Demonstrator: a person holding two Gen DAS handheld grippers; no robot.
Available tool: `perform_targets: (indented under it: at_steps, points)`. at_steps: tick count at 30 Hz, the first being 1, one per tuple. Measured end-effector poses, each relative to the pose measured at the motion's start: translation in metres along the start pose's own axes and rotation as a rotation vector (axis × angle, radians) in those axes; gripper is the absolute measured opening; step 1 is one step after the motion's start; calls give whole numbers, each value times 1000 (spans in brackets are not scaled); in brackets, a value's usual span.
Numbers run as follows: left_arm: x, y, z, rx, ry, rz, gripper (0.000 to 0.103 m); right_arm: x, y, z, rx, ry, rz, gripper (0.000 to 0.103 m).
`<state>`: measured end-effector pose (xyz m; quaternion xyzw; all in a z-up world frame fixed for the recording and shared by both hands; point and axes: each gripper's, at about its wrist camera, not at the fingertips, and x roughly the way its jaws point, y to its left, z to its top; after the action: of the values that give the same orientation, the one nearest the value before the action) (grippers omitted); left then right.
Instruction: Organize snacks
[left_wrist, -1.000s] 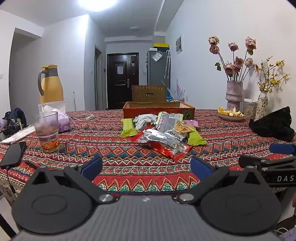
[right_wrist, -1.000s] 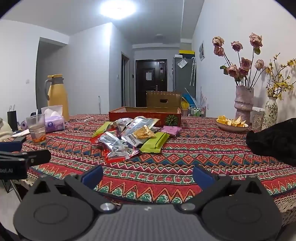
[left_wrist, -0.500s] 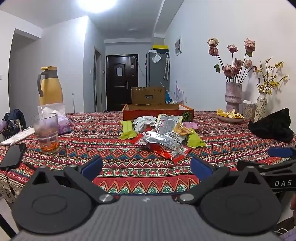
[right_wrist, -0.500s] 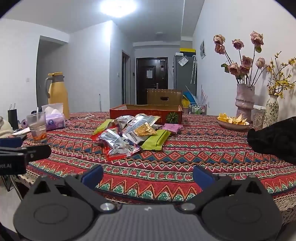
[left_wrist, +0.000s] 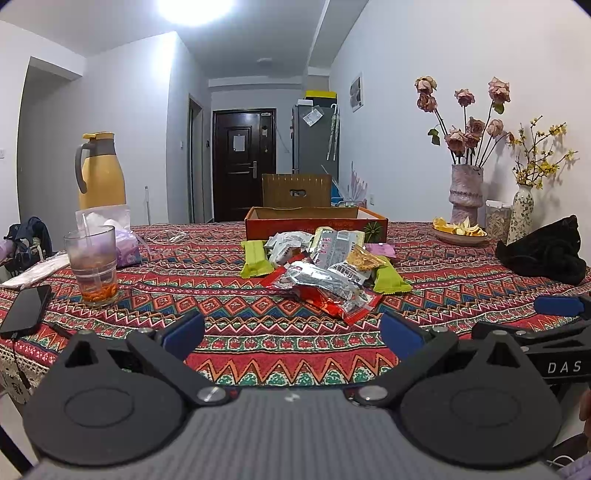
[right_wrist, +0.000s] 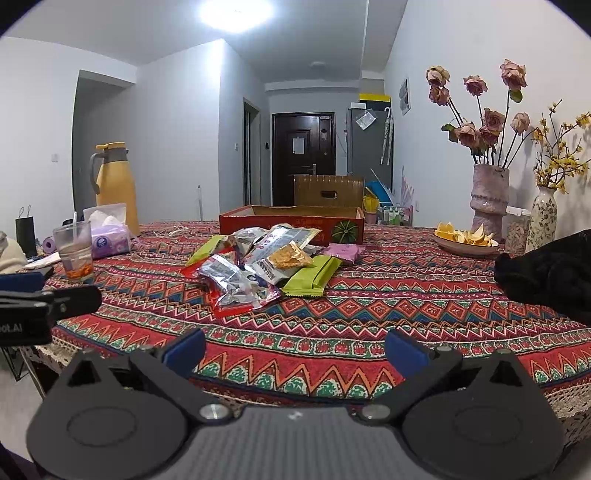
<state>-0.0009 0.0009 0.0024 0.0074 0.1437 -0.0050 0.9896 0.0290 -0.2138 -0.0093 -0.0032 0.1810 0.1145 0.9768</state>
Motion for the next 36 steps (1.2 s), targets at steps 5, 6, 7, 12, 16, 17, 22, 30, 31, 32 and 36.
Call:
perform_targets:
  at_steps: [5,6,7,12,16,17,22,30,31,32,36]
  points:
    - [0,0,0,-3,0,3,103,0,-1,0,5,2,-2,103]
    - [0,1,-1,-4,0,3,103,1,-1,0,5,4,-3,103]
    - [0,1,-1,-4,1,3,103,1,-1,0,4,4,-3,103]
    - [-1,2,-1,-9,1,6,103,1,0,0,1,6,0,103]
    - [0,3,-1,-12,4,5,103,1,1,0,1,4,1,103]
    - [1,3,-1,-13,5,7,103,1,1,0,1,4,1,103]
    - [2,4,-1,-20,14,6,103,0,1,1,1,-2,5,103]
    - [0,5,0,-21,10,6,103,-2,1,1,-1,-3,8,103]
    - [0,4,0,-21,9,7,103,-2,1,1,-1,-4,8,103]
    - [-1,5,0,-21,7,7,103,-2,1,1,-1,-5,9,103]
    - [0,4,0,-21,8,7,103,-1,0,1,-2,-4,10,103]
